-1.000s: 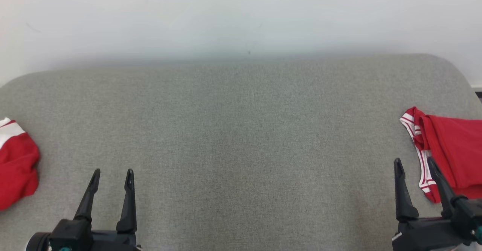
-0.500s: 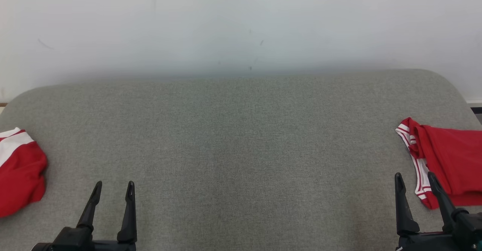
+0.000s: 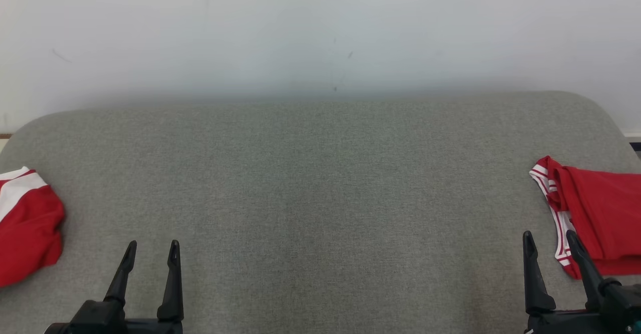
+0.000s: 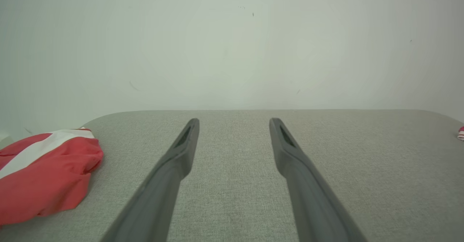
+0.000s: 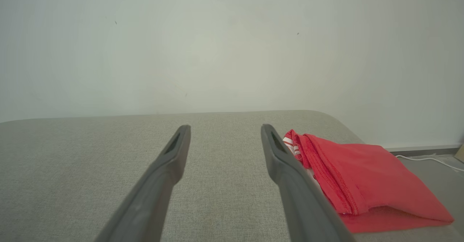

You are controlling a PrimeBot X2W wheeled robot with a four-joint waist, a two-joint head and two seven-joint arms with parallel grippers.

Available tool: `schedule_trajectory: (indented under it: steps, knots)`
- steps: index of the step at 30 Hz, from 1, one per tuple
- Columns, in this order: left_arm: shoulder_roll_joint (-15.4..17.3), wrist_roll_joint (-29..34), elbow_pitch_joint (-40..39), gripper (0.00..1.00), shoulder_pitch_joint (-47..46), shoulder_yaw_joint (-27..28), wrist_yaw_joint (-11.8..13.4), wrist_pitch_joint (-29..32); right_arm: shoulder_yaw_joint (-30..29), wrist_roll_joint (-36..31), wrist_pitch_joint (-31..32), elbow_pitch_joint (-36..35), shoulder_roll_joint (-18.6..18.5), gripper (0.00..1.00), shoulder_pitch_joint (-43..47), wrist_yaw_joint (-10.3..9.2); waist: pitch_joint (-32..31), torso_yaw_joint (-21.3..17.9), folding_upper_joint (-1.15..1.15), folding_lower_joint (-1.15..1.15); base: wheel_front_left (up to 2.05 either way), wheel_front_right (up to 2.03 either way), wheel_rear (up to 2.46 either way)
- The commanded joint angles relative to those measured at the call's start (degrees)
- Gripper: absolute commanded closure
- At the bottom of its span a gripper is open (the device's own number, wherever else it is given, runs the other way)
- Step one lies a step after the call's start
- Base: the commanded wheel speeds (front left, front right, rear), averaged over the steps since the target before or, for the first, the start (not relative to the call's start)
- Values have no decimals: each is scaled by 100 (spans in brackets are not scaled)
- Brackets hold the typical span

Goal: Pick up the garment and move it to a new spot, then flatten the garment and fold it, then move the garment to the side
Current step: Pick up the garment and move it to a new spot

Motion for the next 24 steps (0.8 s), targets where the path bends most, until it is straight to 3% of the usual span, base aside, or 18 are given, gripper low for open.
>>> schedule_trajectory:
  steps: [1,9,18,24]
  knots:
    - [6,-23,17,0,-31,19,8,1,-9,44,-27,14,12,0,15,-6,4,16,0,0,0,0,0]
    - [-108,-151,31,0,-146,92,54,-9,40,13,4,-43,-55,0,-11,-6,42,429,0,0,0,0,0]
    - [-163,-160,27,0,-117,257,94,-24,247,41,38,-36,-91,0,-144,-6,49,1485,0,0,0,0,0]
    - [-171,-113,4,0,-42,345,85,-27,393,59,28,-10,-77,0,-214,-6,76,1977,0,0,0,0,0]
